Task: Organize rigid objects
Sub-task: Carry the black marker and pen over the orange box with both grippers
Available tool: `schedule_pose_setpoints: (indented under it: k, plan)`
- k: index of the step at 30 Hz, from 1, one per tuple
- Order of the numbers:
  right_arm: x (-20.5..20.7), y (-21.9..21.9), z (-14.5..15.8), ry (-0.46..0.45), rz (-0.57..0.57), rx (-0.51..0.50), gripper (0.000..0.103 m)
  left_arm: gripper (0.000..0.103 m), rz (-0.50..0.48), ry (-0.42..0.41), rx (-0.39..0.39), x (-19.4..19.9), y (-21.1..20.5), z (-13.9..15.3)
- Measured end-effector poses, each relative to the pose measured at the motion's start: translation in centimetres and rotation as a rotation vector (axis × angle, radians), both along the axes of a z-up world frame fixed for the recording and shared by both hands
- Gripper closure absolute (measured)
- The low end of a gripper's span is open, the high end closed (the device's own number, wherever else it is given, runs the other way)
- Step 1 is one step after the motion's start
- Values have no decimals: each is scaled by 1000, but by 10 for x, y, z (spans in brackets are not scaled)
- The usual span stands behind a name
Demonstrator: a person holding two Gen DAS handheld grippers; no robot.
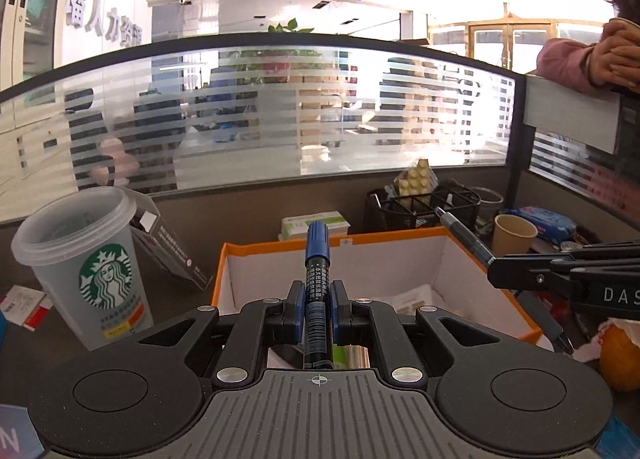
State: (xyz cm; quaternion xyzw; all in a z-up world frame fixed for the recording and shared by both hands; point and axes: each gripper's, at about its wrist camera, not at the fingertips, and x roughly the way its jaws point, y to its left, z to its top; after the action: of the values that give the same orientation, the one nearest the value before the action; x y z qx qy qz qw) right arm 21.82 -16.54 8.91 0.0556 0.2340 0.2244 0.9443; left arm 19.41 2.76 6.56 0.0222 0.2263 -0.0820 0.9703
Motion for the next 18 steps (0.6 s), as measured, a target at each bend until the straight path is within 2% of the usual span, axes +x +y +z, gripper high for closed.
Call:
schedule_pose_setpoints:
  k: [7, 18]
  plan:
    - [44, 1, -11, 78, -20, 0, 94, 92, 16, 43, 28, 44, -5, -10]
    - [79, 17, -47, 186, -57, -84, 94, 92, 8, 117, 30, 70, -5, -41]
